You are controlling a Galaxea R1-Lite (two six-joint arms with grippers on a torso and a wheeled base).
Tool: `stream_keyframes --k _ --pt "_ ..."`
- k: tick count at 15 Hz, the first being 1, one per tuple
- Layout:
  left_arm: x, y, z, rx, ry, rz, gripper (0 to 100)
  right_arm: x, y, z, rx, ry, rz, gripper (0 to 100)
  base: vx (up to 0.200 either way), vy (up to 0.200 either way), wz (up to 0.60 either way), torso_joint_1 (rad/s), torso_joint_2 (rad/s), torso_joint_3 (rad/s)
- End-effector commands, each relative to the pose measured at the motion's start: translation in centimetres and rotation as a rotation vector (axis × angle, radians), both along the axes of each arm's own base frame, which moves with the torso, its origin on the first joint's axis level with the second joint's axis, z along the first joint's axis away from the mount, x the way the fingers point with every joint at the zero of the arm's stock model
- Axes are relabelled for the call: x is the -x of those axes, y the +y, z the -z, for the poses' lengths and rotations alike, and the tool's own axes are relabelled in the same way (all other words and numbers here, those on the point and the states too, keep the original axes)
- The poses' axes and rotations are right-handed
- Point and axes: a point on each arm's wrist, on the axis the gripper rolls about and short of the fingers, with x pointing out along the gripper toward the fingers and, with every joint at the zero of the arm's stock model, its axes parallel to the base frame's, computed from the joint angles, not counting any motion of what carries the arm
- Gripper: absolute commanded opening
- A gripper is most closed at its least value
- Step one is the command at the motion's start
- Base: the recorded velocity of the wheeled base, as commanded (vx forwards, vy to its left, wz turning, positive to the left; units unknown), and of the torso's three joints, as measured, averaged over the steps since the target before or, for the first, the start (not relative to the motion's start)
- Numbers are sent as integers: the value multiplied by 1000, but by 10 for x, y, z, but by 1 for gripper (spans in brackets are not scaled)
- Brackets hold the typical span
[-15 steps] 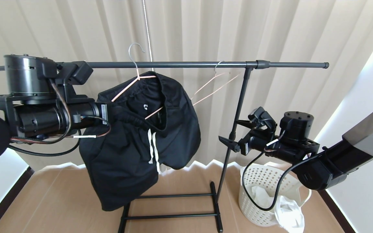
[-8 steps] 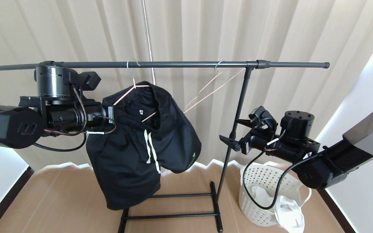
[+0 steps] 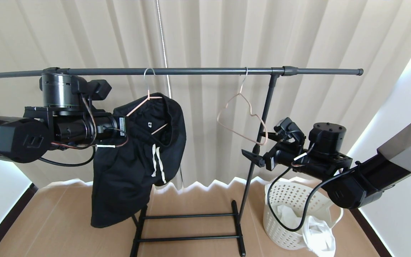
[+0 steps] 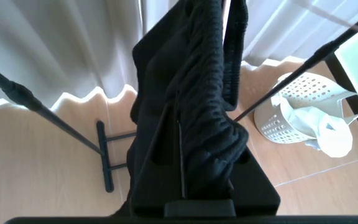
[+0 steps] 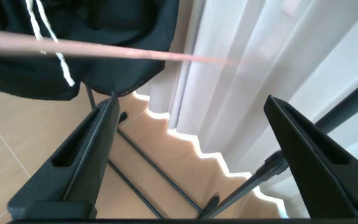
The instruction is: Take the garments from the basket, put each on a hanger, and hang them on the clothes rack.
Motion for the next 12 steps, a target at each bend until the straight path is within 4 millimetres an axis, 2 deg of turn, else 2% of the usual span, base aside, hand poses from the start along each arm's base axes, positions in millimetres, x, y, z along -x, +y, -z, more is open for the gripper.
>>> stream_keyframes --k 1,3,6,12 --pt "2 -1 -8 7 -30 5 0 0 0 0 0 -1 -1 100 0 0 0 0 0 0" --pt "-2 -2 -16 15 -70 5 0 0 0 1 1 1 -1 100 0 0 0 0 0 0" --pt "-20 -5 -17 18 -89 5 0 -1 -3 0 0 -2 7 100 0 0 0 0 0 0" --pt "-58 -17 -4 19 -93 17 0 -2 -3 1 1 1 8 100 0 0 0 0 0 0"
